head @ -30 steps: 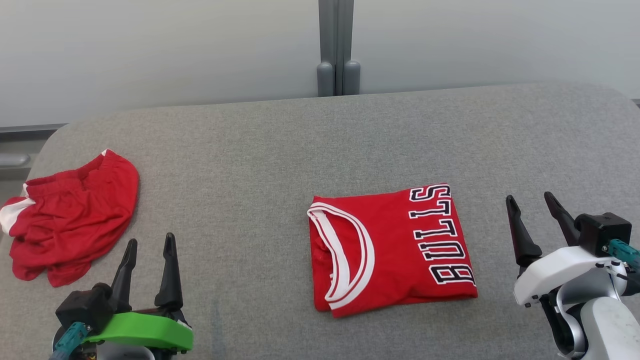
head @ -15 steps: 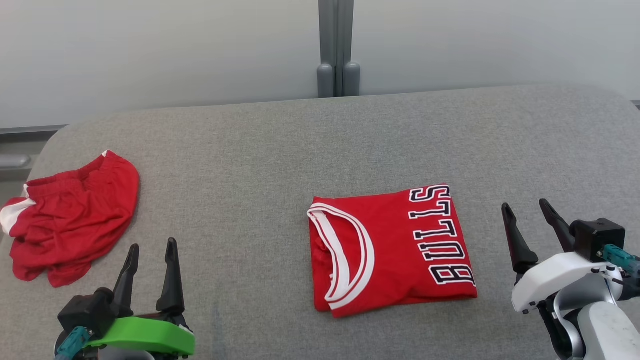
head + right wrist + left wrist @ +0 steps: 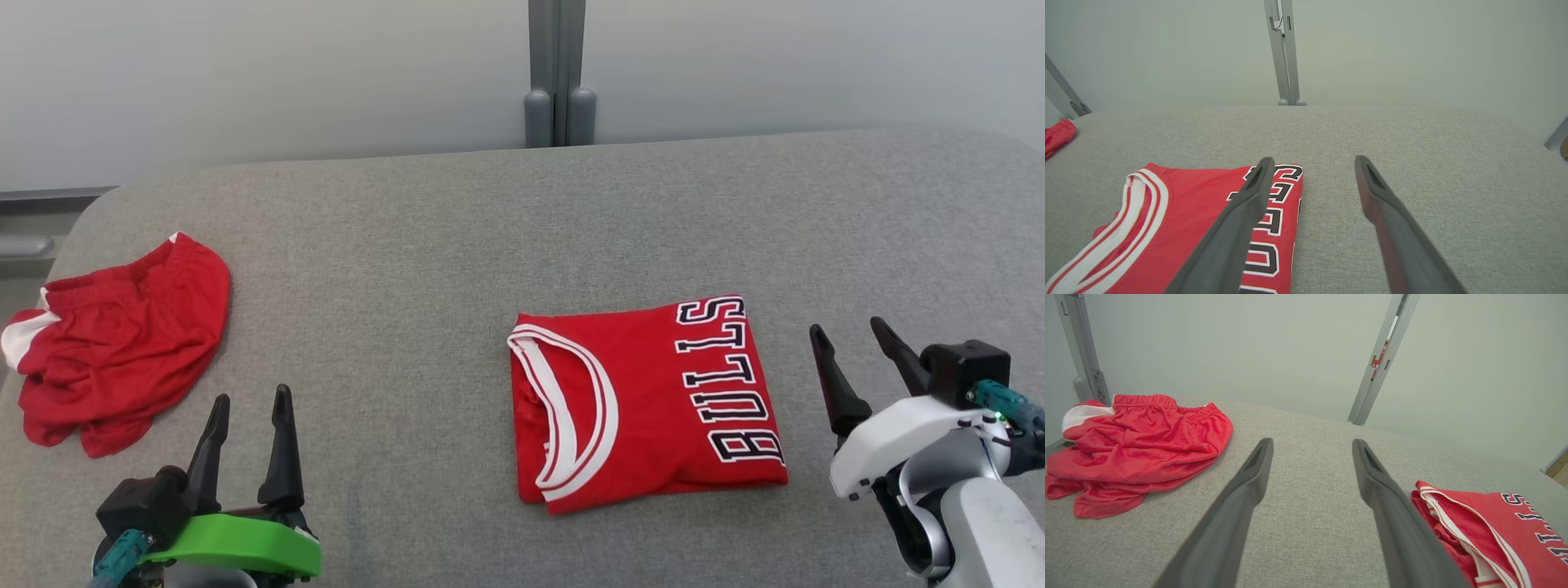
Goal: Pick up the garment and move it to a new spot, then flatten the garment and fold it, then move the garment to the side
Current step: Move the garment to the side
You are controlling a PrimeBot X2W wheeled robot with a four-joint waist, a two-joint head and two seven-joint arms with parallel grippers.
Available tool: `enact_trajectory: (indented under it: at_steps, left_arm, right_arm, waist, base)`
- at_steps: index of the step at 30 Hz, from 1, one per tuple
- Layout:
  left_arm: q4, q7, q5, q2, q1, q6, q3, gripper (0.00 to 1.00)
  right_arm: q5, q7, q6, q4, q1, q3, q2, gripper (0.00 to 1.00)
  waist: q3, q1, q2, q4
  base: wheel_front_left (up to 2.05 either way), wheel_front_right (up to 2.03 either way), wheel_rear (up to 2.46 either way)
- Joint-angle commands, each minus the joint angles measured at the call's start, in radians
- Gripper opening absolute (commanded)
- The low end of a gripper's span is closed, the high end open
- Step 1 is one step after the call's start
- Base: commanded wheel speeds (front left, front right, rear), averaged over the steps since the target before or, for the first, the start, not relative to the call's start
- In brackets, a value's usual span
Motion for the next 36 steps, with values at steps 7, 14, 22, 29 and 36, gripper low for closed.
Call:
enact_trajectory:
  at_steps: [7,14,22,29,36]
  left_arm:
    - [-0.017,-0.009,-0.016,-0.01,-0.037,-0.007,-0.004,1.0]
    - [-0.017,-0.014,-0.011,-0.018,-0.062,-0.017,-0.016,1.0]
    - [-0.005,-0.017,-0.002,-0.02,-0.075,-0.025,-0.021,1.0]
    - [-0.005,-0.016,0.004,-0.022,-0.081,-0.025,-0.016,1.0]
    - [-0.019,-0.016,0.017,-0.01,-0.088,-0.029,-0.009,1.0]
  right_arm:
    - [0.06,0.238,0.0,0.054,-0.079,0.002,-0.005,1.0]
    - [0.061,0.386,0.0,0.161,-0.135,-0.01,0.01,1.0]
    - [0.023,0.435,-0.001,0.284,-0.167,-0.049,0.036,1.0]
    - [0.035,0.509,0.0,0.364,-0.19,-0.014,0.047,0.51]
    - [0.034,0.553,-0.002,0.308,-0.304,0.116,-0.082,0.0]
  waist:
    - [0.051,0.0,0.0,0.045]
    - [0.094,0.0,0.0,0.096]
    - [0.115,0.0,0.0,0.13]
    - [0.122,0.0,0.0,0.121]
    - [0.153,0.0,0.0,0.053]
  base:
    - [0.0,0.0,0.0]
    - [0.0,0.0,0.0]
    - [0.0,0.0,0.0]
    - [0.0,0.0,0.0]
    - [0.0,0.0,0.0]
